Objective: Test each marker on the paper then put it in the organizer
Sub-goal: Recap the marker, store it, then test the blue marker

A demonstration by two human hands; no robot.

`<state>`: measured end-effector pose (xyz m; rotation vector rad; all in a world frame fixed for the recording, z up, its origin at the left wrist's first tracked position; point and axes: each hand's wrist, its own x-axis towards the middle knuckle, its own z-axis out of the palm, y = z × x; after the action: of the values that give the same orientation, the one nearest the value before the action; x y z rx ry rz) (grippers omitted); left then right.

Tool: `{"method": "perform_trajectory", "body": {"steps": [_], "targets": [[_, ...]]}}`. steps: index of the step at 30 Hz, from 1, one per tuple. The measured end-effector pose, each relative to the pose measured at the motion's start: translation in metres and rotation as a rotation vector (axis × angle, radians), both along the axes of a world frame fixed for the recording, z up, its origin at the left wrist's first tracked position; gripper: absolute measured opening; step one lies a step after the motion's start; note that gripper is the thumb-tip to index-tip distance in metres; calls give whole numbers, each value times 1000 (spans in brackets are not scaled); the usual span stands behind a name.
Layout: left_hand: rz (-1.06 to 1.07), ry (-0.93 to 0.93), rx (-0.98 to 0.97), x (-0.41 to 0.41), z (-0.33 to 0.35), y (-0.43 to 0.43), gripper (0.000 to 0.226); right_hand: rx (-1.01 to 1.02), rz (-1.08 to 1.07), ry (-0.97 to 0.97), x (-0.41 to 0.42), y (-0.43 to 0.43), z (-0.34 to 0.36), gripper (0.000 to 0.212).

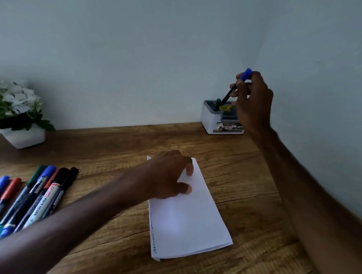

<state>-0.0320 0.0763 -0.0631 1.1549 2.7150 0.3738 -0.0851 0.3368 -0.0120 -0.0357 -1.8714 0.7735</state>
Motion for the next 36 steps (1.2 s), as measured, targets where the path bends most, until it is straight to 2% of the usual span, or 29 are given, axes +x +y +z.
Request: {"method": "perform_trajectory", "body": {"steps": [18, 31, 36], "targets": [[-22, -1, -2, -2, -1, 0, 45, 132, -79, -306, -19, 7, -43, 26], [-20, -8, -11, -3, 0, 1, 44, 18, -133, -182, 7, -4, -45, 24], [-26, 2, -10, -3, -2, 1, 44, 50, -93, -153, 24, -29, -39, 20]]}}
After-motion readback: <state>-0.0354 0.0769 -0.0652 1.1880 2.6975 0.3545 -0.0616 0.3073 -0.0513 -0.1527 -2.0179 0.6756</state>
